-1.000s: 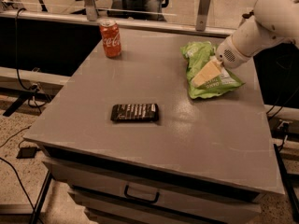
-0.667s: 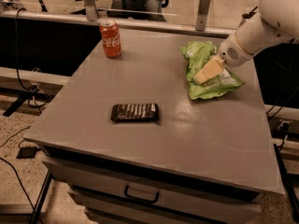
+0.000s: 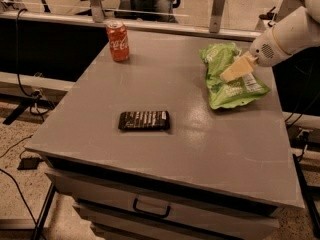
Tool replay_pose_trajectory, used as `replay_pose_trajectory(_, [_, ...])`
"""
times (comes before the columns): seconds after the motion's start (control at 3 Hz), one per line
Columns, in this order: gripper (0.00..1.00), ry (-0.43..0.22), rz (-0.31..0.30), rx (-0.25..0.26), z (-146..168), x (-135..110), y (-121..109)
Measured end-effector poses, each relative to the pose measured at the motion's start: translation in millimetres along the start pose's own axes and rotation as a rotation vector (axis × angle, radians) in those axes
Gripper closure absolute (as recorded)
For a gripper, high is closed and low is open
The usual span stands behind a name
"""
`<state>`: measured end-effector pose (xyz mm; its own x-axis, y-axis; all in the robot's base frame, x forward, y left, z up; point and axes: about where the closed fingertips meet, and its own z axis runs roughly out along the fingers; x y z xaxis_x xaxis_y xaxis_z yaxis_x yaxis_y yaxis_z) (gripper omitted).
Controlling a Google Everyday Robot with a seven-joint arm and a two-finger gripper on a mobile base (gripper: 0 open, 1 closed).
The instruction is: Pick green rice chip bag
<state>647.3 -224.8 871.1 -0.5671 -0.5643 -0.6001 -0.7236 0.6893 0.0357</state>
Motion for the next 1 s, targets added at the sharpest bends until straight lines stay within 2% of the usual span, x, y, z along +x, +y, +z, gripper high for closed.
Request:
replay_pose_trajectory(0.33, [1.00, -0.041, 0.014, -0.009, -13.1, -0.6, -3.7])
replay_pose_trajectory(0.67, [1.00, -0.117, 0.032, -0.060, -25.3, -3.6, -4.8])
replay_pose_trajectory(1.0, [1.00, -0.182, -0.005, -0.136, -39.5, -24.3, 8.0])
